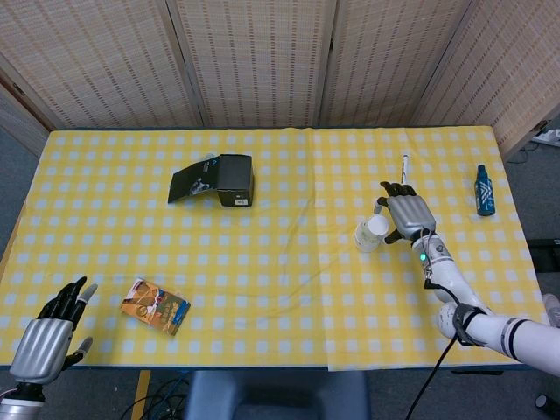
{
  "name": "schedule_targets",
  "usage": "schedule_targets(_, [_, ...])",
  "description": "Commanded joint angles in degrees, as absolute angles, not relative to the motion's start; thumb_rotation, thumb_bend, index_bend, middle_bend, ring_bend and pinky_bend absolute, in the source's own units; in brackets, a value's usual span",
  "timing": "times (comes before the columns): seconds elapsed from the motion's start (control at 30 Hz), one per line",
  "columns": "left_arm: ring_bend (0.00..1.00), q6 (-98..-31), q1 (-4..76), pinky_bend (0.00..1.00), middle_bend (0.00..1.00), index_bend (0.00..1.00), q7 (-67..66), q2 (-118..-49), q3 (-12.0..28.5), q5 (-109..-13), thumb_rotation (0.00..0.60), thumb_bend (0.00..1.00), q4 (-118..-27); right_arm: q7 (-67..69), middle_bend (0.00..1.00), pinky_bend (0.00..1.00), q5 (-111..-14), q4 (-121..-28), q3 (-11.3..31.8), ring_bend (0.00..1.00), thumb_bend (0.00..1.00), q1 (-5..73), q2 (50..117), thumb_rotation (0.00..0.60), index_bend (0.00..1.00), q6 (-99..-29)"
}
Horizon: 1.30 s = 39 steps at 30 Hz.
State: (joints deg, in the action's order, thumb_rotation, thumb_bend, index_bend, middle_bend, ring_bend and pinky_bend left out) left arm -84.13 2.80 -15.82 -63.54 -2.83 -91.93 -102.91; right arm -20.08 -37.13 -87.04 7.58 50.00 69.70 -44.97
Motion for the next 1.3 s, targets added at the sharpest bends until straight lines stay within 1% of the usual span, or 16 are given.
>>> schedule_targets(0.03, [0.0,-83.91,2.91,0.23,0.0,0.0,-16.11,-63.73,-2.89,-91.94,0.6,0.32,-102.95,-19.02,0.03,0.0,-38.19,-90.03,8.6,0.0,0.23,49.4,67.11,0.6,0.41,-46.18])
schedule_targets(0.37, [0.0,-82.84,3.39,0.23,0.0,0.0,-17.24,-64.51,-2.99,-91.69,0.6,0.32,-102.84,-16.86,0.03,0.0,-41.31,-104.4,12.18,0.0,0.23,47.48,56.1,0.6,0.41,-50.85])
schedule_targets(0.43, [0.0,-82.79,3.42,0.23,0.0,0.0,-17.32,-64.57,-2.97,-91.58,0.6,0.32,-103.0,-17.25,0.03,0.0,-41.34,-106.72,12.56,0.0,0.23,47.57,54.7,0.6,0.41,-51.36])
schedule_targets(0.53, [0.0,-83.1,3.36,0.23,0.0,0.0,-17.31,-64.51,-2.88,-91.62,0.6,0.32,-103.2,-18.21,0.03,0.0,-40.68,-108.41,12.74,0.0,0.23,48.42,54.66,0.6,0.41,-51.3])
schedule_targets(0.63, [0.0,-83.44,3.27,0.23,0.0,0.0,-16.93,-64.26,-2.91,-91.85,0.6,0.32,-103.38,-19.24,0.03,0.0,-39.68,-107.98,12.33,0.0,0.23,49.63,56.71,0.6,0.41,-50.69])
schedule_targets(0.7, [0.0,-83.91,3.1,0.23,0.0,0.0,-16.46,-63.94,-3.0,-92.19,0.6,0.32,-103.52,-20.28,0.03,0.0,-38.59,-106.32,11.72,0.0,0.23,50.78,59.36,0.6,0.41,-50.18])
schedule_targets(0.8, [0.0,-84.22,2.88,0.23,0.0,0.0,-15.48,-63.37,-3.37,-92.68,0.6,0.32,-103.63,-21.97,0.03,0.0,-36.44,-102.76,10.78,0.0,0.23,52.54,64.02,0.6,0.41,-49.88])
schedule_targets(0.93, [0.0,-84.62,2.64,0.23,0.0,0.0,-13.97,-62.54,-3.5,-92.71,0.6,0.32,-103.88,-25.79,0.03,0.0,-32.62,-97.23,9.78,0.0,0.23,55.42,71.25,0.6,0.41,-51.17])
schedule_targets(1.0, [0.0,-85.26,2.37,0.23,0.0,0.0,-13.64,-62.2,-3.73,-93.42,0.6,0.32,-104.05,-27.41,0.03,0.0,-30.87,-95.23,9.66,0.0,0.24,56.62,73.8,0.6,0.41,-51.73])
schedule_targets(1.3, [0.0,-88.22,1.0,0.23,0.0,0.0,-12.18,-60.83,-4.37,-95.86,0.6,0.32,-104.61,-32.93,0.03,0.0,-22.76,-88.39,9.42,0.0,0.24,60.96,81.2,0.6,0.41,-51.57])
